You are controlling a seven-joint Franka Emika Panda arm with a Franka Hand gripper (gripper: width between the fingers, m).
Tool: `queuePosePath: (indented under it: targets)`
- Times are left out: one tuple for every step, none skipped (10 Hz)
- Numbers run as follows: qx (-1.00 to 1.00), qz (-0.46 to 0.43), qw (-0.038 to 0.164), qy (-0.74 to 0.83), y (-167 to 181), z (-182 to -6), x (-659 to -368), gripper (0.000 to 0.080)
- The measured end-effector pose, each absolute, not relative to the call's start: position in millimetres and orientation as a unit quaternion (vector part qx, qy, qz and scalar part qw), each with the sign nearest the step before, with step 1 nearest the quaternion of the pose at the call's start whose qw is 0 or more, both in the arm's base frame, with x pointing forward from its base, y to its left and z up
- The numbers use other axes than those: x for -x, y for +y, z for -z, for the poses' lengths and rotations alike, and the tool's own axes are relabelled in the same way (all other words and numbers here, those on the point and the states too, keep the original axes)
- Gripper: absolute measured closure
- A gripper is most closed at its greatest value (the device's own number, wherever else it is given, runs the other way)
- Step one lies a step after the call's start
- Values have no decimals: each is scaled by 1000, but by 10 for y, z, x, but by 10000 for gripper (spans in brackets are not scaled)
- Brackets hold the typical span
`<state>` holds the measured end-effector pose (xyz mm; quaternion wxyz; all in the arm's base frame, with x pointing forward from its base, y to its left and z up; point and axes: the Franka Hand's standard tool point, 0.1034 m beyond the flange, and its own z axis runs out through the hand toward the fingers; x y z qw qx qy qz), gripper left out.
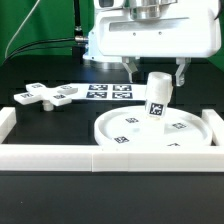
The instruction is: Assemble round table
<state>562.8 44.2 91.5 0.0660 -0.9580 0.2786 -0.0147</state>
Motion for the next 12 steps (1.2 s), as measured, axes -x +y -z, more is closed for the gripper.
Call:
queuePosePath:
  targets:
    - [970,17,66,234,437,-911,-5626,153]
    - [978,20,65,195,435,-909,-5626,151]
    - [985,22,64,158,434,-908,-5625,151]
    - [991,25,63,113,435,-907,-5625,151]
    - [997,25,52,43,451,-913,-5629,151]
    - [998,27,43,-26,472,-922,-5654,151]
    - [996,30,37,-78,497,-928,-5674,151]
    - [991,31,31,-127,526,-926,-5678,151]
    - [983,31,28,-178,536,-920,-5679,151]
    - [979,32,27,-201,521,-917,-5678,151]
    - [973,32,26,-228,517,-915,-5677,151]
    - [963,33,25,-268,512,-912,-5676,151]
